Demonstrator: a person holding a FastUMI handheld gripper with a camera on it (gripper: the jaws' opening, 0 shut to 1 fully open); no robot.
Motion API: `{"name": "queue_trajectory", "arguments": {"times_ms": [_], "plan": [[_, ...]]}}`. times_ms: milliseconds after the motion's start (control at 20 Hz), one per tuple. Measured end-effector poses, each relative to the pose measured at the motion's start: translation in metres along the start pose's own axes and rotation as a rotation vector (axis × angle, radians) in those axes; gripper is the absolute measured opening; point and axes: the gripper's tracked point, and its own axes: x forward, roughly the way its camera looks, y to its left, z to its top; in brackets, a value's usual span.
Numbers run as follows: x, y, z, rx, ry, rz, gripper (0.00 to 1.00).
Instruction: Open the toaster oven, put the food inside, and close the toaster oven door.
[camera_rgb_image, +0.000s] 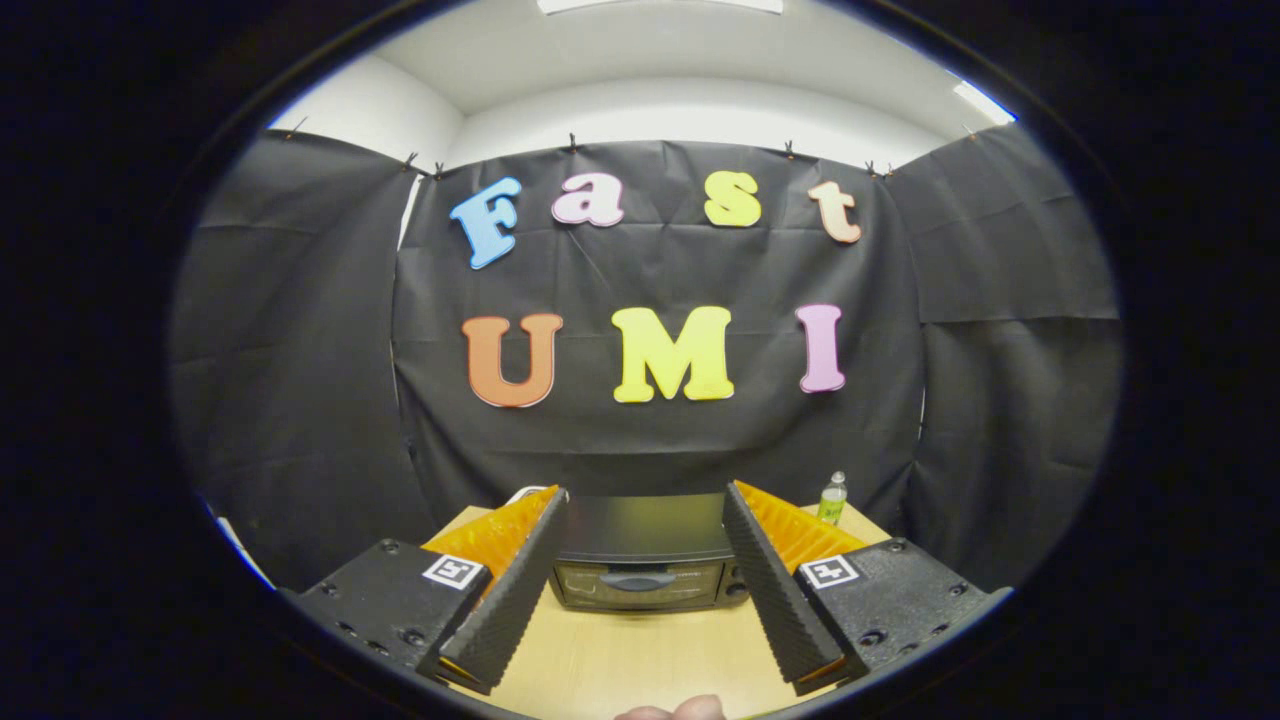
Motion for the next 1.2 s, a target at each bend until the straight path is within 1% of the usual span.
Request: {"name": "queue_trajectory", "arguments": {"times_ms": [400, 1200], "plan": [[-0.002, 0.0011, -0.0025, 0.003, 0.001, -0.012, 1.0], [0.0, -0.0011, -0.0015, 0.004, 0.004, -0.009, 1.0]]}}
